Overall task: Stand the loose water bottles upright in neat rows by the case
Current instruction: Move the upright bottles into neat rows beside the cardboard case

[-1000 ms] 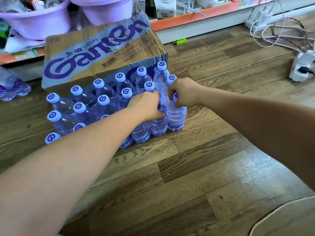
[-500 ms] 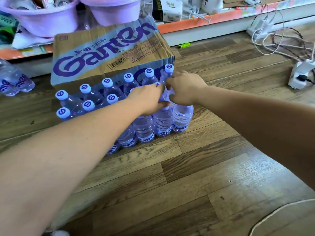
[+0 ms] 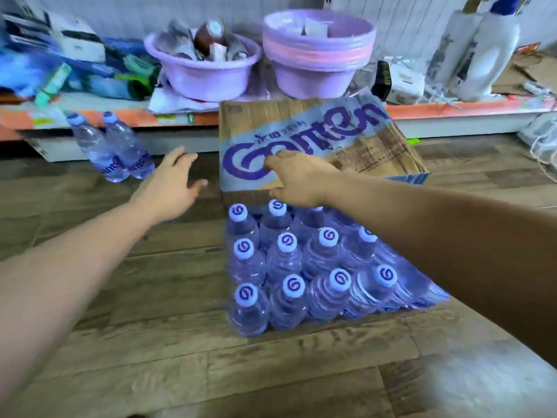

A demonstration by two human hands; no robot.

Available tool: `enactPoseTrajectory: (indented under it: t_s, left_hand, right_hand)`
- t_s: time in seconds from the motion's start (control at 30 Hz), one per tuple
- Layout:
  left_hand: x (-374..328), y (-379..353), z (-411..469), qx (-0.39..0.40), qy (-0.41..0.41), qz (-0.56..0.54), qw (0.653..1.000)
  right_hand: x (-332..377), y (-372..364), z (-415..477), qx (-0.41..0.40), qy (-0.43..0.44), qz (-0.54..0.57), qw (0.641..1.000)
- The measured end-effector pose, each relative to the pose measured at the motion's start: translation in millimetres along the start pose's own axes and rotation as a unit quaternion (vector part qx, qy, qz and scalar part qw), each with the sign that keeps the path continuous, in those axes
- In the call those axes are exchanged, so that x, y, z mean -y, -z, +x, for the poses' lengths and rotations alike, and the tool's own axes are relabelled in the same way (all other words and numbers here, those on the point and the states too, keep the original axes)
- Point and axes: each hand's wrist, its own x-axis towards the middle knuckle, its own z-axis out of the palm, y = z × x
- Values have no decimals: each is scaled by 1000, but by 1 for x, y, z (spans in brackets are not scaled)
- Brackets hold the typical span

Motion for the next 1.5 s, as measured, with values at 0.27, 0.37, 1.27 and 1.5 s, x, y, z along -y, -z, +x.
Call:
enactPoseTrajectory:
  t_s: [0.27,0.37,1.27,1.5]
  left_hand:
    - [170,17,46,-21,51,2,998]
    - [231,33,65,-21,61,45,997]
    - [284,27,143,-52,-14,134,989]
    - [241,40,84,-31,45,123,991]
  right_hand:
    - [87,-20,146,9,45,-7,999]
    - [119,-32,207,34,50,0,998]
    - [210,-71,365,-75,-6,51,996]
    - [215,-59,282,-55,23,91,994]
